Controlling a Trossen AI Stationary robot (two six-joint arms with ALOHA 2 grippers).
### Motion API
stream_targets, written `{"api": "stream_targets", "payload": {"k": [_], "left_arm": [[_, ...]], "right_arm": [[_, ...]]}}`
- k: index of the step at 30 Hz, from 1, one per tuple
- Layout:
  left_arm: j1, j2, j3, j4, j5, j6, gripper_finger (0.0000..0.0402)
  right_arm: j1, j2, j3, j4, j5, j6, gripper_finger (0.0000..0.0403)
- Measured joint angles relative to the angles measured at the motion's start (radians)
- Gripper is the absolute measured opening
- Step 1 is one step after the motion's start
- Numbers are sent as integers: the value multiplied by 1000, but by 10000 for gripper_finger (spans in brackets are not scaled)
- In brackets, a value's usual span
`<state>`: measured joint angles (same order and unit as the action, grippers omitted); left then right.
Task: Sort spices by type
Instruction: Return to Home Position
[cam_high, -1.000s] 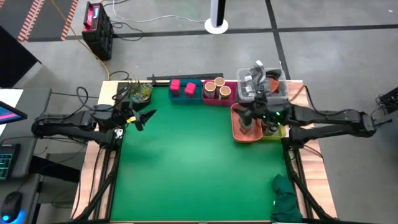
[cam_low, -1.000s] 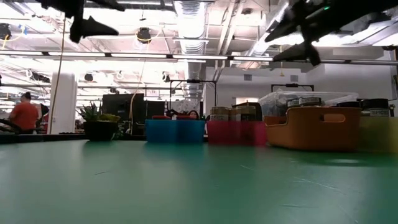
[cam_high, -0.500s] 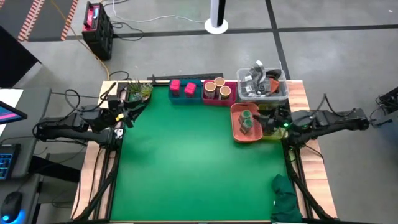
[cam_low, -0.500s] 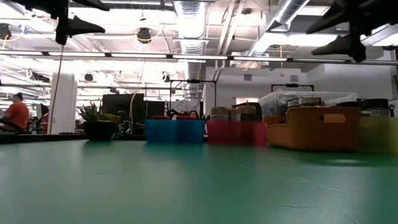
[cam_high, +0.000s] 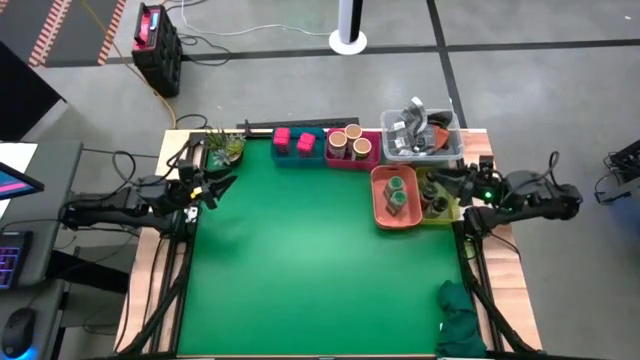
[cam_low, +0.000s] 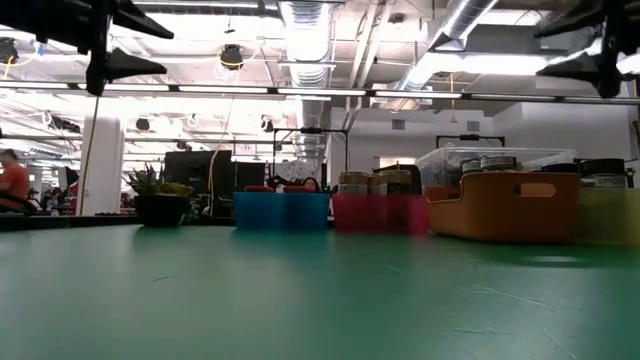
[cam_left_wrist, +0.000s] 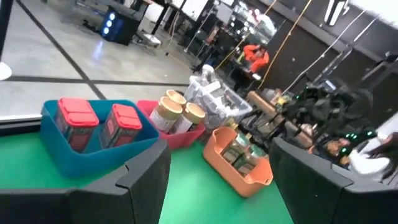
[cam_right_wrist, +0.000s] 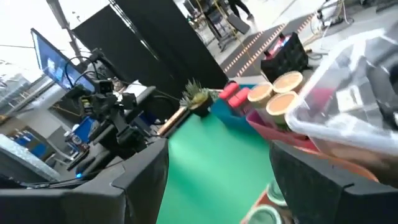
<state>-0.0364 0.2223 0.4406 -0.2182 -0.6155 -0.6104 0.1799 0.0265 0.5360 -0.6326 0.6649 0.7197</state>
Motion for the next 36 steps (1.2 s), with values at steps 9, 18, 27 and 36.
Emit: {"api": "stream_targets", "payload": {"k": [9,18,27,36], "left_arm": [[-13,-33,-87,28,8,-42,258],[-24,-41,-204,184,8,-79,258],[-24,-42,-288,231,8,-124,258],[-24,-42,-300,229,8,-148,258]], "right_arm": [[3,-24,-130,51,-10,80,301],[25,-21,-367,504,-12,52,301],[-4,-21,-500,931,-10,-81,301],[-54,-21,-526,1006,-57,-160,274]]}}
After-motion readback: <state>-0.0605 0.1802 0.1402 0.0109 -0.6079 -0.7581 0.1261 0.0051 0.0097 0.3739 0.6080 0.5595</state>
